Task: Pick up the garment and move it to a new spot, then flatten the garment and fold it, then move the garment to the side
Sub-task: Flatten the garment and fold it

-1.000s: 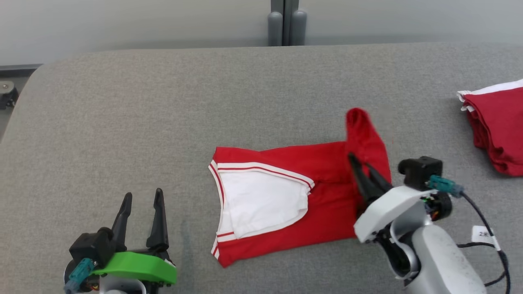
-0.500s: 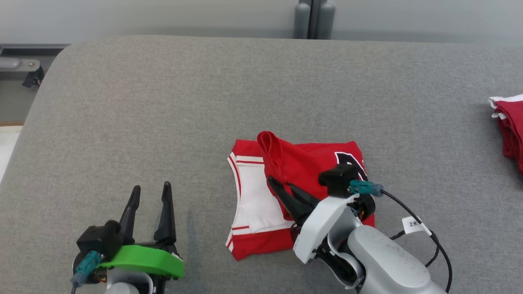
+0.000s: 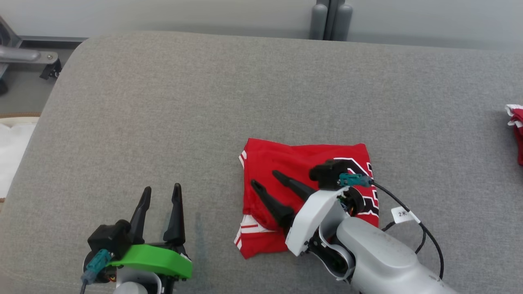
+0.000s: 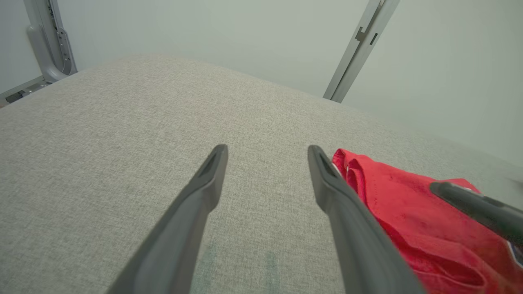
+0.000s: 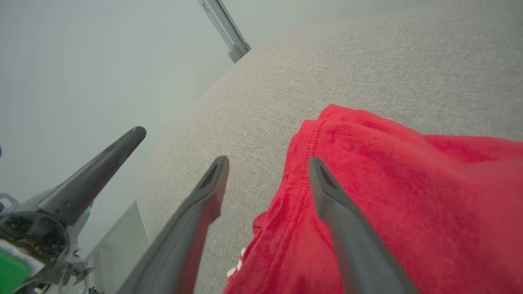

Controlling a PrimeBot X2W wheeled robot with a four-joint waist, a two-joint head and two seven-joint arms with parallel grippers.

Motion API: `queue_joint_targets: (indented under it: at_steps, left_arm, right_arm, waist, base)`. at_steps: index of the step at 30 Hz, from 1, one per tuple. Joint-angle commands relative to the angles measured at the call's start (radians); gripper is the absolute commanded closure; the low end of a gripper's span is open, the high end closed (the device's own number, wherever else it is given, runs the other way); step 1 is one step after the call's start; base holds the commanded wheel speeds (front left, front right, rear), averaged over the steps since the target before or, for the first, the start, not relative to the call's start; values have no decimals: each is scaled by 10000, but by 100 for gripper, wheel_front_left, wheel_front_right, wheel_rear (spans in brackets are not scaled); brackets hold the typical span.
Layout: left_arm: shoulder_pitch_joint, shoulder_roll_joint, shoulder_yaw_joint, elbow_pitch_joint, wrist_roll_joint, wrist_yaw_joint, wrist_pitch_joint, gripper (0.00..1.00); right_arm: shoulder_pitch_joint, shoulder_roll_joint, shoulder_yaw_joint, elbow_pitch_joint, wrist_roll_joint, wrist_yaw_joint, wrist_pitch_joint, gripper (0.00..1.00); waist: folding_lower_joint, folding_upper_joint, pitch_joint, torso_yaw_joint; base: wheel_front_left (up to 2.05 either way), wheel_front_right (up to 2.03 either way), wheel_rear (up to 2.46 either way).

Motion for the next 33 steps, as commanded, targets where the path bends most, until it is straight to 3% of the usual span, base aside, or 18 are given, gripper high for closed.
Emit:
queue_joint_targets:
  at_steps: [1, 7, 12, 17, 21, 22, 25, 26, 33]
  left_arm:
    - [-193, 2, -9, -13, 71, -43, -1, 0]
    - [-133, -6, -36, -116, 176, -52, -1, 0]
    - [-105, -9, 17, -193, 290, -57, -1, 0]
    - [-31, -20, 37, -233, 353, -59, -1, 0]
    - [-28, -24, -2, -241, 336, -62, -1, 0]
    - [-38, -26, -3, -242, 332, -61, -1, 0]
    - [-45, -28, 72, -254, 314, -62, -1, 0]
    - [-56, -27, 97, -246, 310, -62, -1, 0]
    - [-247, -32, 151, -229, 277, -64, -1, 0]
  right_arm:
    - [-175, -45, 65, 70, 165, -6, -247, 0]
    - [-894, -42, -595, 882, -671, -6, -1051, 0]
    - [-1145, -38, -1969, 1475, -2052, -6, -1171, 0]
    - [-568, -34, -3165, 1248, -3597, -6, -1176, 0]
    - [33, -31, -3406, 792, -4366, -6, -1180, 0]
    - [221, -32, -3360, 676, -4493, -6, -1179, 37]
    - [793, -35, -2956, 345, -4870, -6, -1180, 96]
    - [914, -34, -2776, 309, -4965, -6, -1180, 100]
    - [1460, -43, -1092, 768, -4936, -6, -1143, 100]
  waist:
    - [0, 0, -33, -36]
    - [0, 0, -214, -312]
    - [0, 0, -407, -626]
    - [0, 0, -510, -835]
    - [0, 0, -471, -838]
    - [0, 0, -455, -823]
    - [0, 0, -373, -731]
    - [0, 0, -353, -699]
    - [0, 0, -150, -331]
  base:
    - [0, 0, 0]
    - [0, 0, 0]
    - [0, 0, 0]
    - [0, 0, 0]
    - [0, 0, 0]
    - [0, 0, 0]
    - [0, 0, 0]
    - [0, 0, 0]
    - [0, 0, 0]
